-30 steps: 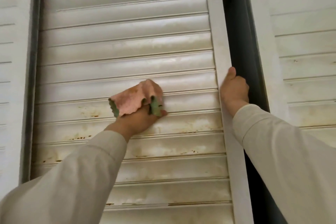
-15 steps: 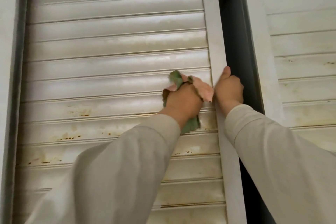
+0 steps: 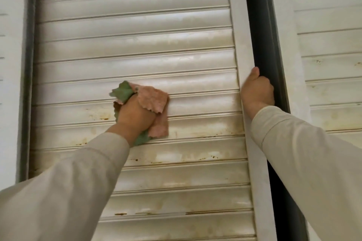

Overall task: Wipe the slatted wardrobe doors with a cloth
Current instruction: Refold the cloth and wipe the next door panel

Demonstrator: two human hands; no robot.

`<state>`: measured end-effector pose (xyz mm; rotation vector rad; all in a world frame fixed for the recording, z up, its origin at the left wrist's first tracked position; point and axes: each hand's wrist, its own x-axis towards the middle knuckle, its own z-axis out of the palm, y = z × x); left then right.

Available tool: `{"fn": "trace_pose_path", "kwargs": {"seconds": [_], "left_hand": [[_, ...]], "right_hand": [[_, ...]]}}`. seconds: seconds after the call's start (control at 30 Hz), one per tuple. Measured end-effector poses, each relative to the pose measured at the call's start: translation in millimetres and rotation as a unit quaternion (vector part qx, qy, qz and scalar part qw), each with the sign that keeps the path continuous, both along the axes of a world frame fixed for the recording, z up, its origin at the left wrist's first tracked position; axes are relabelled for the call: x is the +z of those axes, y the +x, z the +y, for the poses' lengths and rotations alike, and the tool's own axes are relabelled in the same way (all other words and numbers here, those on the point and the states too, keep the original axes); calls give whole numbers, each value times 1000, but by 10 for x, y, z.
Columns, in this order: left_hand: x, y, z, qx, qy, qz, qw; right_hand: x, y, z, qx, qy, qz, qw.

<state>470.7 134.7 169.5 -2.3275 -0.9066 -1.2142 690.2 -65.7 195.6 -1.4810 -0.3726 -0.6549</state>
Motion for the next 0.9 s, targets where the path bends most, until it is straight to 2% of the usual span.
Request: {"fn": "trace_pose_path", "kwargs": {"seconds": [0.07, 0.17, 0.23, 0.27, 0.33, 0.4, 0.43, 0.5, 0.6, 0.67, 0.77, 0.9], "left_hand": [[7, -74, 3, -32, -20, 33, 999], [3, 6, -192, -14, 62, 131, 989], [44, 147, -429, -24, 90, 161, 983], [53, 246, -534, -57, 72, 165, 982], [108, 462, -706, -194, -27, 109, 975], [103, 522, -781, -249, -42, 73, 965], [101, 512, -759, -256, -45, 55, 964], [69, 438, -608, -242, -24, 27, 969], [20, 230, -230, -196, 10, -33, 980], [-77, -18, 91, -127, 29, -61, 990], [-228, -524, 567, -31, 10, -127, 991], [-199, -1024, 950, 121, -10, -123, 985]], "right_hand": [[-6, -67, 33, -40, -6, -2, 999], [12, -266, 184, -116, -32, -38, 992], [18, -442, 312, -131, -55, -78, 987], [26, -530, 368, -129, -77, -116, 982], [71, -694, 482, -103, -148, -214, 960], [158, -776, 567, -34, -201, -275, 939], [211, -779, 589, 13, -221, -270, 937], [247, -680, 621, 55, -271, -242, 930], [173, -525, 618, -1, -321, -259, 911], [139, -510, 651, -16, -314, -262, 913], [108, -531, 678, -37, -305, -251, 918], [86, -520, 650, -71, -303, -242, 919]]}}
